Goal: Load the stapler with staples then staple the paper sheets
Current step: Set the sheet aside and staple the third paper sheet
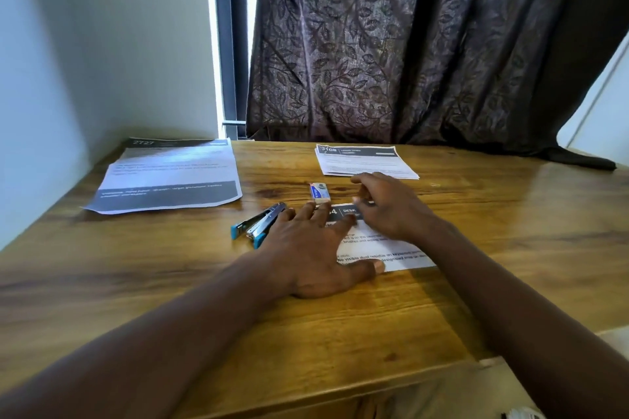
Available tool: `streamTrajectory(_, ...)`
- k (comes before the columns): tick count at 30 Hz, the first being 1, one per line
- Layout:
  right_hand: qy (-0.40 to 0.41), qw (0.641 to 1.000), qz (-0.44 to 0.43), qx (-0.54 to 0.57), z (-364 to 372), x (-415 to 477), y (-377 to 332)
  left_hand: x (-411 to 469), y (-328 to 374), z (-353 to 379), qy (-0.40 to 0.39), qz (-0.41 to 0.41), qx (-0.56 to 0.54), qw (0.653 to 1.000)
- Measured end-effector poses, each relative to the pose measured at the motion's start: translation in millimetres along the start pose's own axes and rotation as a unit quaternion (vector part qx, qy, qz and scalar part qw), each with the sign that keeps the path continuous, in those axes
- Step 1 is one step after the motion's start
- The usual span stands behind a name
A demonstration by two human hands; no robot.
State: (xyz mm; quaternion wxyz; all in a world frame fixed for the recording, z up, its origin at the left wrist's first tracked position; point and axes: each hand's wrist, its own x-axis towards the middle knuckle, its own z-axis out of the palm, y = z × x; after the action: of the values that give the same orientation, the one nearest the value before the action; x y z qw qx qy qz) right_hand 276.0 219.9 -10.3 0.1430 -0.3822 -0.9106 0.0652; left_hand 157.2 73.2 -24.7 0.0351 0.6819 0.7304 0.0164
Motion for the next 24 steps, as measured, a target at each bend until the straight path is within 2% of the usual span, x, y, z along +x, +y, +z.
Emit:
streamTrajectory(4,0.070,0.997,-0.017,-0.020,17.5,9.7,-7.8,0.5,-1.1,-1.1,0.033,0.001,-0.005,0.999)
streamTrajectory(7,0.082,0.996,-0.013,-0.014,21.9,8.2,-6.9,1.0,-5.1,-5.5,0.058,0.007,-0.017,0.998)
streamTrajectory(10,0.074,0.997,0.001,-0.019,22.5,8.8,-6.9,1.3,-8.8,-12.4,0.139,0.008,-0.041,0.989)
streamTrajectory(12,0.082,0.996,0.009,-0.038,23.9,8.8,-6.5,1.1,-13.7,-19.7,0.206,-0.004,-0.019,0.978)
streamTrajectory(15,0.101,0.993,0.020,-0.052,24.9,7.5,-5.2,0.5,-27.7,-31.5,0.250,-0.038,0.015,0.967)
streamTrajectory(18,0.128,0.991,0.010,-0.021,23.1,5.2,-4.9,-6.4,-43.4,-41.8,0.224,-0.108,0.015,0.969)
streamTrajectory(21,0.141,0.990,-0.011,0.029,20.1,2.1,-5.5,-14.2,-53.8,-49.3,0.125,-0.181,0.026,0.975)
streamTrajectory(24,0.142,0.988,-0.030,0.060,17.7,0.5,-3.9,-17.7,-61.2,-53.7,0.065,-0.202,0.007,0.977)
